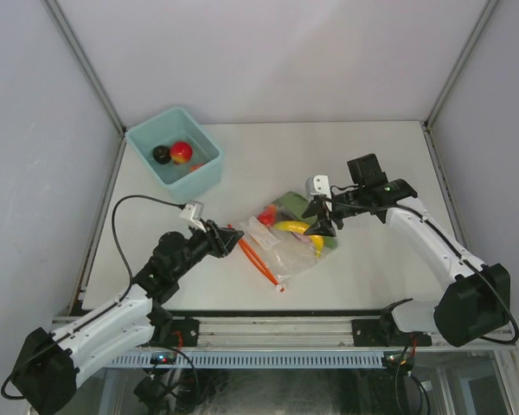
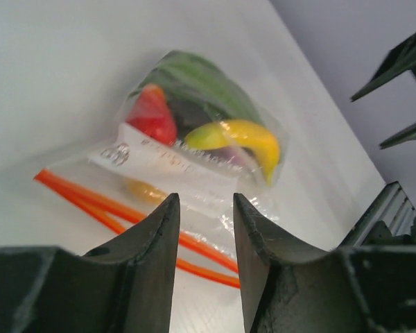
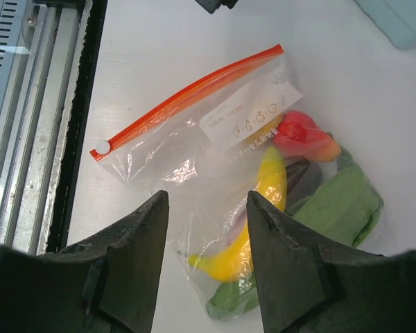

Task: Open the zip-top bag and remove the fake food
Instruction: Pick up the fake fruit from the zipper food storage bag.

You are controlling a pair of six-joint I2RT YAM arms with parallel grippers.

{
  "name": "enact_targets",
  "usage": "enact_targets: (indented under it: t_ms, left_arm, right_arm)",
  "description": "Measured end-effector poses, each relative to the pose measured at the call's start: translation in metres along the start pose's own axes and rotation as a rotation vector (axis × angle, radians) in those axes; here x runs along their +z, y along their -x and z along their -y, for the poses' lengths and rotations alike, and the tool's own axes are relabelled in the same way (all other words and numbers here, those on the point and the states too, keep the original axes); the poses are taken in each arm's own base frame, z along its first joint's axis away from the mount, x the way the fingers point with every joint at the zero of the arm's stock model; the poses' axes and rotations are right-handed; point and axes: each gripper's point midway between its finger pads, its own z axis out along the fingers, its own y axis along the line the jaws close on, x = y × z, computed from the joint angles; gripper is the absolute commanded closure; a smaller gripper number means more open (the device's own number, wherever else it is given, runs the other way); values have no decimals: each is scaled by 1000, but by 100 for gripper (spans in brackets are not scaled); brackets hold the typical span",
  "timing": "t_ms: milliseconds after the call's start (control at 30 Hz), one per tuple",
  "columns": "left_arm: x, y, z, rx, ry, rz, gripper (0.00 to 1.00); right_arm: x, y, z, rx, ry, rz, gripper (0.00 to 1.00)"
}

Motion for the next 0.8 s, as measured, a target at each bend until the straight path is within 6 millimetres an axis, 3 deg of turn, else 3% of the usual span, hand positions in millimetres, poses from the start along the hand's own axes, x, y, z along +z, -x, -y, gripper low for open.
enact_targets:
  t_ms: [167, 267, 467, 633, 800]
  left_arm:
    - [-2, -24, -24, -33, 114, -81, 62]
    - [-4, -37, -36, -38, 167, -128, 69]
    - [-3, -46, -46, -35, 204, -159, 84]
    - [0, -63, -52, -32, 190, -186, 86]
    - [0, -83, -58, -35, 165, -213, 88]
  right_arm:
    - [5, -6, -1, 1, 6, 3, 50]
    - [8, -14, -3, 17, 7, -1, 50]
    - [4, -25, 2, 37, -19, 0, 51]
    - [8, -23, 3, -13, -16, -8, 51]
    - [26, -23, -8, -157, 51, -43, 47]
